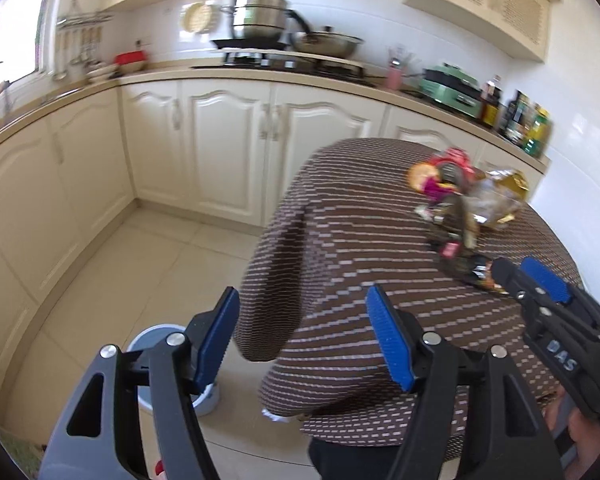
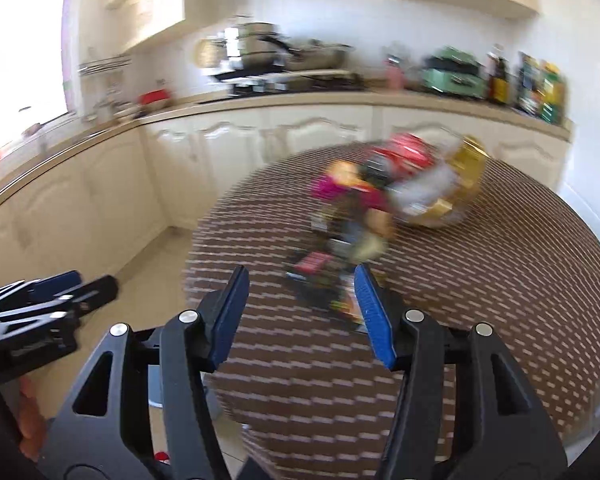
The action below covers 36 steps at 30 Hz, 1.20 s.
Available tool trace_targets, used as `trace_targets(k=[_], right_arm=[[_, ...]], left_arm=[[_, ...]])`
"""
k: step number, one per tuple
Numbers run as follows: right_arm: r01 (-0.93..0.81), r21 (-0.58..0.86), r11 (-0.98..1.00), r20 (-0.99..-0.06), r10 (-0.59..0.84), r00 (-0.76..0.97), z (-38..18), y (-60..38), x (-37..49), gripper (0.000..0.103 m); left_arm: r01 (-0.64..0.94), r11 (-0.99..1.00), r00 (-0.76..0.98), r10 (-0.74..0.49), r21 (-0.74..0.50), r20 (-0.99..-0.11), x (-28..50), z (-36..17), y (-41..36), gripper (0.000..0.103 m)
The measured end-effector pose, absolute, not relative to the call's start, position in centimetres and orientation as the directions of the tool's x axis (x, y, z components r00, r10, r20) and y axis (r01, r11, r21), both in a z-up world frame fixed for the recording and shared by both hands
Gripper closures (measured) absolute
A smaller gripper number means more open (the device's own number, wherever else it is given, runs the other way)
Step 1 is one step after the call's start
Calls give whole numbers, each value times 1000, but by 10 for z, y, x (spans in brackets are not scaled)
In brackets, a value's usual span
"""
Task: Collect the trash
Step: 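Move both tools back over the table toward the dark snack wrappers, then grasp the dark snack wrappers with the right tool while the left tool grasps a black snack bag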
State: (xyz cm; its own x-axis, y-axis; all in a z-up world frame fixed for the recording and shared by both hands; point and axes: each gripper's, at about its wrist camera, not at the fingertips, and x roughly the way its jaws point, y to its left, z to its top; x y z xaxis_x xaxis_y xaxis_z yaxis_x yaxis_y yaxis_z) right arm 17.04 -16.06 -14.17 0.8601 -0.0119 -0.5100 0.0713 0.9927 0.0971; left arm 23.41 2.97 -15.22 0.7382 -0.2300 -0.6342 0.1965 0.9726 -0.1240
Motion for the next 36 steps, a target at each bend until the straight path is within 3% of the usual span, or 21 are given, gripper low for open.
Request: trace_targets(k=[8,12,14,15,18,30,36], right_arm=[[94,264,960,-604,89,792,-163,-200,185,48],[84,283,956,-620,115,776,-166,-201,199,49],[84,291,953,-625,124,771,-168,-202,203,61],[87,288,954,-630,120,768,-169,-203,205,77],[75,292,953,-634,134,761,-171,-206,213,86],[158,248,956,-475,-21,880,-141,-253,176,88],[194,227,954,-448,-74,891,-129,-272,186,88]], left_arm=[[262,960,703,-262,-101,-661,236,-155,-20,37],[264,959,692,-261,-101,-673,241,-156,-29,37],[264,959,689,-260,-99,-677,243,-157,-32,37],[264,960,689,-258,-97,-678,244,-156,-32,37],[268,959,686,-259,-94,-680,247,-155,-37,37],[337,933,636,-326,-129,-699,276,-154,-82,35],[366,919,594,-352,-147,-723,304,-159,-116,35]])
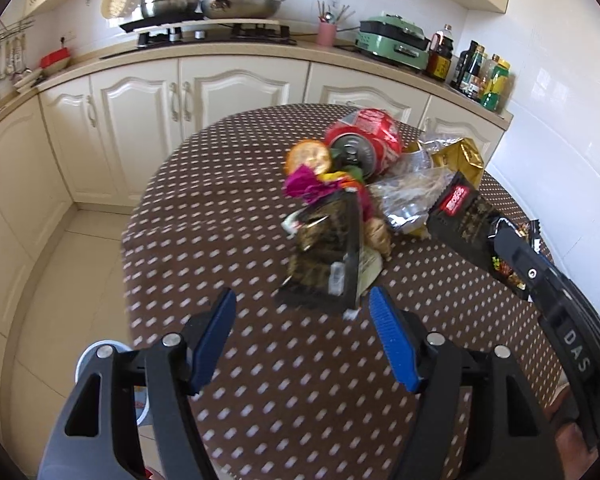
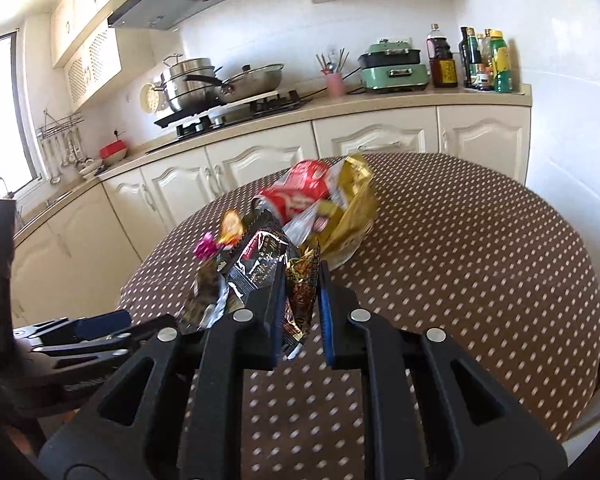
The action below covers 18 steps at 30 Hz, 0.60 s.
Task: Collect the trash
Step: 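Grasp the dark snack wrappers with the right tool while the left tool grasps a black snack bag, then carry the dark wrappers and black snack bag over the blue bucket with both tools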
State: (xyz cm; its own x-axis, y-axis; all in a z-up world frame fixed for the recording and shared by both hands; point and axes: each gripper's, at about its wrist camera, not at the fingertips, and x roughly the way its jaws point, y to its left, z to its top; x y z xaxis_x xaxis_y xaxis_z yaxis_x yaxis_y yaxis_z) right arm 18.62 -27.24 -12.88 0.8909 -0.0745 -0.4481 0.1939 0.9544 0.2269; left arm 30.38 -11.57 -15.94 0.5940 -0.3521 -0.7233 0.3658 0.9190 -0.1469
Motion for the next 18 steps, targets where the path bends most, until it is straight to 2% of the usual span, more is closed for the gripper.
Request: trace_targets(k=[5,14,15,16,18], right_arm=[[170,273,947,-477,-20,879,-126,-287,204,88],[193,249,949,-487,-49,872,-122,-296,232,88],[194,247,949,-491,-50,870,-124,-296,233,88],[192,249,949,-494,-46,868,-126,-296,234,88],[187,255,949,-498,-37,866,-127,-295,237,88]], left_arm=[[380,917,592,-339,-118,-731,328,-162,-137,35],[346,928,547,-317,-136,-775,370,-177,-150,36],[345,928,548,-320,-139,-773,372,-178,-151,39],[351,926,545,-322,-139,-774,373,-179,-152,55],[353,927,547,-317,-130,-775,374,-180,-155,57]])
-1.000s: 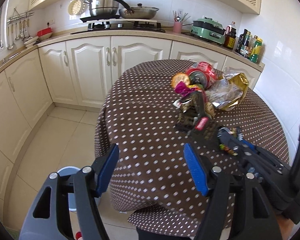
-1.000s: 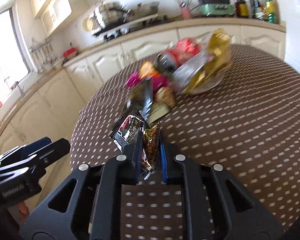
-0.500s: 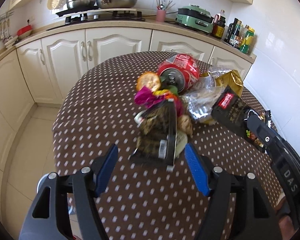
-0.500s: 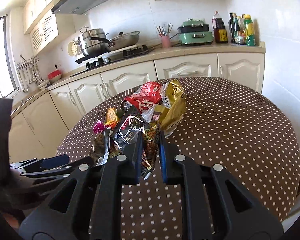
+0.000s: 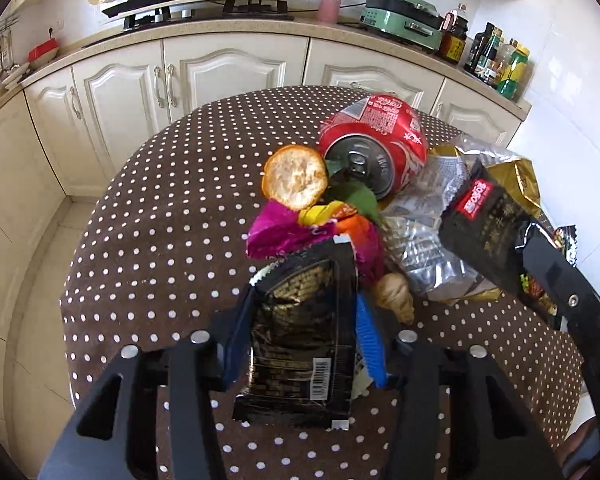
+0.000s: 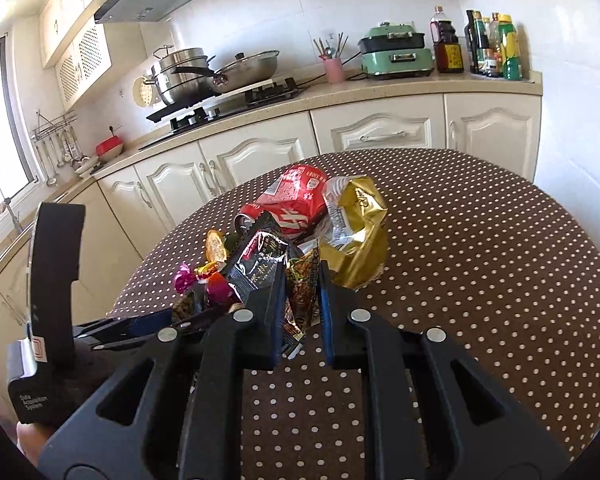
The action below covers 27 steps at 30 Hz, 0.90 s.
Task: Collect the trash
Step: 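Carry the dark wrappers and black snack bag over the blue bucket with both tools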
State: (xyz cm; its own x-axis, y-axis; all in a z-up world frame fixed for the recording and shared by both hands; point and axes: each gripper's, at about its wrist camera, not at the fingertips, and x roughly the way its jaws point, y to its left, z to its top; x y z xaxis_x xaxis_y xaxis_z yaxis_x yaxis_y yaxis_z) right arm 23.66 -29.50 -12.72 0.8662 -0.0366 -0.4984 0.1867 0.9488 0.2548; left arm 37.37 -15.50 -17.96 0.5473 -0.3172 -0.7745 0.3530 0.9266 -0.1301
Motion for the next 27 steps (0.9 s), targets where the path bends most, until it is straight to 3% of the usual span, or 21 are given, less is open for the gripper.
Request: trace_targets(k=[5,16,27], right_arm=[[183,236,954,-490,-46,871,-125,-291,235,88],[122,213,969,-439,-16,898,-104,-252,215,88],[-89,164,982,-455,156,877,-98,-129,228,88]], left_arm=[[366,921,557,-333,-135,-761,365,-176,-151,66],[361,913,628,-388,-190,-675,326,-143,-96,68],[197,962,707,-274,-191,-652,305,-144,32,68]])
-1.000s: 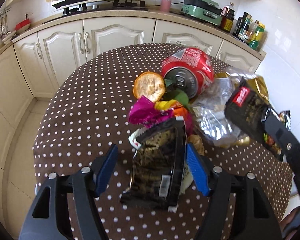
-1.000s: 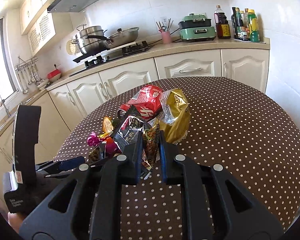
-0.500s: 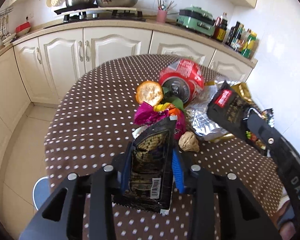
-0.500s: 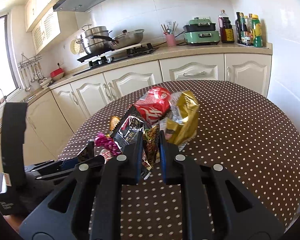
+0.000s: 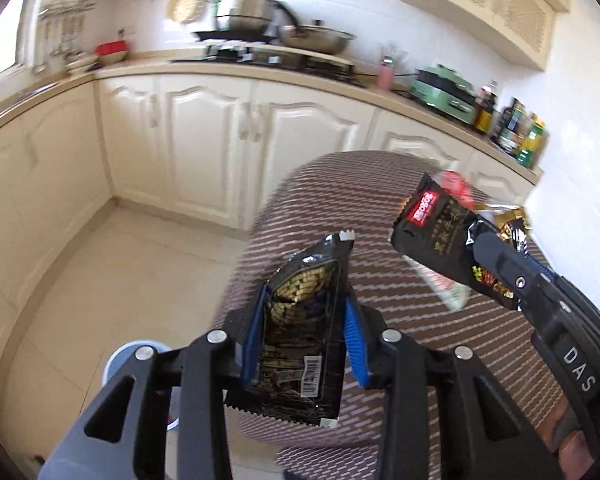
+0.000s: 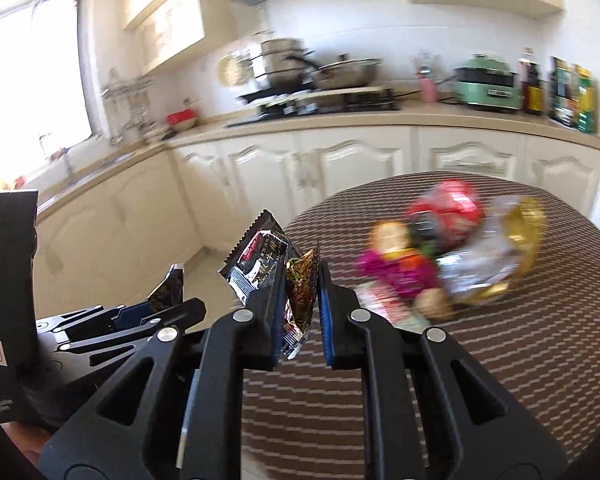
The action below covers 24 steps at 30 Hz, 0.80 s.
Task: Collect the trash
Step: 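Carry the dark wrappers and black snack bag over the blue bucket with both tools, then open both tools to drop the wrappers and snack bag into the bucket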
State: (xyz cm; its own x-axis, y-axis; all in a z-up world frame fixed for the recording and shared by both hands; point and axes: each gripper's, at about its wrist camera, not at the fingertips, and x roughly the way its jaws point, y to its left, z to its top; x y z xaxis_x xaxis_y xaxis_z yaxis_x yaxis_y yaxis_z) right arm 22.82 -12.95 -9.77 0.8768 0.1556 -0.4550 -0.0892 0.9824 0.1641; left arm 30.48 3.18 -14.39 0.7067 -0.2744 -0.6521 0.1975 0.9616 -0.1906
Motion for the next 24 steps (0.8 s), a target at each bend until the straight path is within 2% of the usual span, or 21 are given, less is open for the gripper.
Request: trace_targets(k=[4,11,17,24], right_arm=[[-190,160,969,-501,246,830,-117,-72,243,88],[-336,147,930,-647,347,679,-190,35,281,88],[-390,124,912,-739,347,577,-255,95,310,88],[-384,119,916,-805,315,503,-314,121,341,88]], left_arm=[[96,977,699,-202,-190,-686,304,-171,93,68],[-89,973,615,-113,-212,-780,312,-246,193,68],[-217,948,518,-93,-235,-851,332,-323,259,67],[-284,928,463,-86,-240,-882,362,-378,296,65]])
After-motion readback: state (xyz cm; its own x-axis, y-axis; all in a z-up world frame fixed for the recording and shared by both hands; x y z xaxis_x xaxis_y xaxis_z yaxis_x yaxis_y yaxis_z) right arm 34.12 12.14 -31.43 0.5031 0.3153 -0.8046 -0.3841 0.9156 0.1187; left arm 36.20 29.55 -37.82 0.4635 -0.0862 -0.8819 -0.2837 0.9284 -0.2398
